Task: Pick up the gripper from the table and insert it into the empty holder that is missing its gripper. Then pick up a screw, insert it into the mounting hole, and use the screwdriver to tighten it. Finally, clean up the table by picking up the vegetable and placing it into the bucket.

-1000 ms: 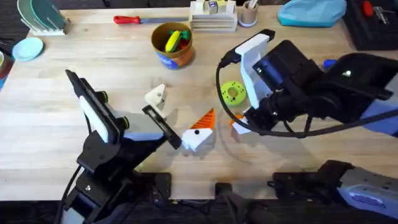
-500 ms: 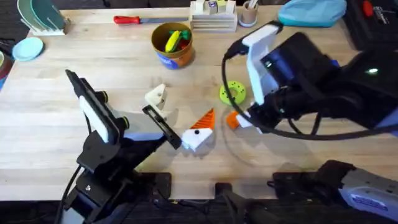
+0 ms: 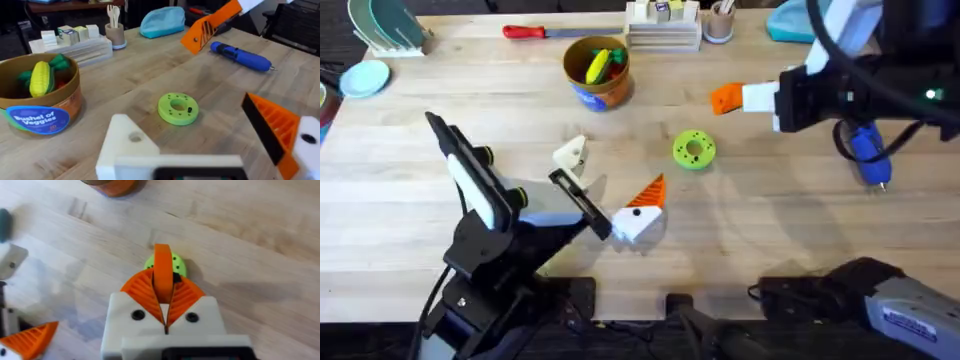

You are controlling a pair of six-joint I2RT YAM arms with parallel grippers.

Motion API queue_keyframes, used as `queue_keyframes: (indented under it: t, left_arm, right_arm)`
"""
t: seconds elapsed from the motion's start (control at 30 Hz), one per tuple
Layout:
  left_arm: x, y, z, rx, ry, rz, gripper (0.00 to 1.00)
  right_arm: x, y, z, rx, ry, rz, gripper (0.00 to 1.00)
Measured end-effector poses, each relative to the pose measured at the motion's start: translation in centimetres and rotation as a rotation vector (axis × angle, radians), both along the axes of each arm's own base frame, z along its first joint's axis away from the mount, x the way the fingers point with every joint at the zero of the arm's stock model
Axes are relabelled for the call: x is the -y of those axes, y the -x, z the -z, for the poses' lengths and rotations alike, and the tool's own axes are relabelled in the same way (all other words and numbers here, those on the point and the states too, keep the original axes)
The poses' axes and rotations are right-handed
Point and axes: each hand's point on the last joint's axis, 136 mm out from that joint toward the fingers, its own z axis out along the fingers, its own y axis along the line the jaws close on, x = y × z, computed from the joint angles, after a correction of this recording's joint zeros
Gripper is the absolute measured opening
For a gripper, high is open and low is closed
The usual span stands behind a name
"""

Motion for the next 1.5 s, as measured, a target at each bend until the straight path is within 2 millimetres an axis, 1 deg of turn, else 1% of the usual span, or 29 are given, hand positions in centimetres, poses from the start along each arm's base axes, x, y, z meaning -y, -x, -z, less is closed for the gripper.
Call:
queue_keyframes:
  t: [0.1,0.27,0.43,0.6,0.7,0.83,1.0,1.17,1.3,1.5]
  left_arm:
    - [0.0,0.0,0.0,0.0,0.0,0.0,0.993]
    - [0.0,0.0,0.0,0.0,0.0,0.0,0.993]
    - [0.0,0.0,0.0,0.0,0.0,0.0,0.993]
    - [0.0,0.0,0.0,0.0,0.0,0.0,0.993]
    - [0.0,0.0,0.0,0.0,0.0,0.0,0.993]
    - [0.0,0.0,0.0,0.0,0.0,0.002,0.993]
    - [0.3,0.3,0.0,0.0,0.002,0.023,0.993]
    - [0.6,0.6,-0.1,0.001,0.004,0.048,0.992]
    - [0.7,0.7,-0.1,0.001,0.005,0.057,0.993]
    - [0.9,1.0,-0.1,0.001,0.006,0.077,0.993]
  right_arm:
    - [-0.8,-0.7,0.5,-0.066,-0.099,-0.001,0.008]
    - [-3.6,-1.3,0.7,-0.168,-0.298,-0.074,0.008]
    - [-7.0,-0.8,0.6,-0.278,-0.47,-0.205,0.008]
    - [-9.5,-0.5,1.8,-0.431,-0.601,-0.279,0.008]
    - [-10.6,-0.4,2.2,-0.514,-0.677,-0.314,0.008]
    - [-11.5,0.1,2.3,-0.604,-0.761,-0.364,0.008]
    - [-12.6,1.2,2.8,-0.692,-0.799,-0.408,0.008]
    - [-14.3,2.5,3.5,-0.744,-0.798,-0.467,0.008]
    - [-15.2,3.4,3.8,-0.771,-0.791,-0.498,0.008]
    - [-15.6,3.4,3.5,-0.753,-0.794,-0.522,0.008]
